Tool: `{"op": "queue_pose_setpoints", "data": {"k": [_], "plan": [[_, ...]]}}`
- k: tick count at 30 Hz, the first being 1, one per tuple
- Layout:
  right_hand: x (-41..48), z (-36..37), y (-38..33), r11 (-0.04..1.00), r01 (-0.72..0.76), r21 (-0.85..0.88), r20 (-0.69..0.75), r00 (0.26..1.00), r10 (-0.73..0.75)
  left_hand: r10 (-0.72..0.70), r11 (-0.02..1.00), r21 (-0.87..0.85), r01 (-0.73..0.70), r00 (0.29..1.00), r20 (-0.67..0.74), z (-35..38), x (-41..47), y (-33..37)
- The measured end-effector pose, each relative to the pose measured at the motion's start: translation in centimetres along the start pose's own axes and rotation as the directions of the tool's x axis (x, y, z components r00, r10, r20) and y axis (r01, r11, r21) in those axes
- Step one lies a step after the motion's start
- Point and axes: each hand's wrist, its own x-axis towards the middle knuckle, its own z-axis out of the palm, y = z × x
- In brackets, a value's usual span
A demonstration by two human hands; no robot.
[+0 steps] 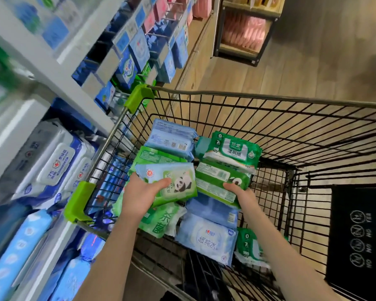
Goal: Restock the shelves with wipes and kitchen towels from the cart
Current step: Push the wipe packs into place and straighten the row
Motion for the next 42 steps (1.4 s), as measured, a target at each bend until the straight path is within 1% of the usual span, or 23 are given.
{"op": "queue_pose_setpoints", "data": {"k": [2,5,11,14,16,18,25,29,33,36,38,39,41,42], "plan": [[-1.7,-0.2,-0.7,0.998,0.058,-0.006,0.039,0.998,-0.058,0.018,1.0,-0.006,-0.018,1.0,-0.004,-1.0,-1.1,-0.1],[-4.7,0.0,-2.1,0.987,0.157,-0.034,0.056,0.986,-0.155,0.068,0.997,-0.034,-0.069,0.997,-0.018,-2.8,-2.9,-0.2],[-10.8,0.6,-3.3,0.945,0.311,-0.099,0.135,0.945,-0.297,0.125,0.979,-0.145,-0.144,0.983,-0.136,-7.1,-8.5,-0.8],[-14.2,1.0,-3.9,0.909,0.408,-0.083,0.213,0.899,-0.383,0.151,0.963,-0.193,-0.187,0.971,-0.186,-9.5,-12.1,-1.4],[-16.3,1.4,-4.2,0.876,0.466,-0.124,0.27,0.865,-0.422,0.167,0.946,-0.24,-0.218,0.962,-0.218,-10.8,-14.5,-1.8],[-18.2,2.0,-4.4,0.85,0.504,-0.153,0.321,0.839,-0.44,0.176,0.926,-0.28,-0.251,0.948,-0.266,-12.2,-16.7,-2.4],[-25.4,5.4,-5.2,0.763,0.63,-0.145,0.433,0.734,-0.523,0.177,0.839,-0.423,-0.343,0.907,-0.383,-17.8,-24.0,-5.6],[-28.7,8.7,-5.9,0.738,0.669,-0.09,0.555,0.648,-0.521,0.179,0.785,-0.458,-0.418,0.86,-0.478,-21.0,-28.1,-8.0],[-31.9,12.5,-6.3,0.684,0.726,-0.072,0.66,0.549,-0.514,0.139,0.74,-0.472,-0.479,0.796,-0.59,-23.5,-31.1,-10.7],[-33.8,15.6,-6.6,0.633,0.774,-0.006,0.737,0.432,-0.52,0.098,0.713,-0.476,-0.515,0.745,-0.66,-24.9,-32.8,-12.5],[-34.8,17.8,-7.0,0.59,0.807,0.004,0.77,0.374,-0.517,0.059,0.698,-0.476,-0.535,0.705,-0.706,-25.8,-33.6,-13.7],[-35.3,18.9,-7.2,0.564,0.826,0.008,0.789,0.341,-0.51,0.048,0.691,-0.466,-0.552,0.679,-0.733,-26.1,-34.0,-14.1],[-36.0,21.2,-7.7,0.518,0.854,0.046,0.837,0.25,-0.487,0.024,0.669,-0.452,-0.59,0.625,-0.78,-26.7,-34.8,-15.0],[-36.2,22.5,-7.9,0.502,0.863,0.059,0.847,0.222,-0.482,0.003,0.652,-0.451,-0.609,0.597,-0.802,-26.8,-35.1,-15.2]]}}
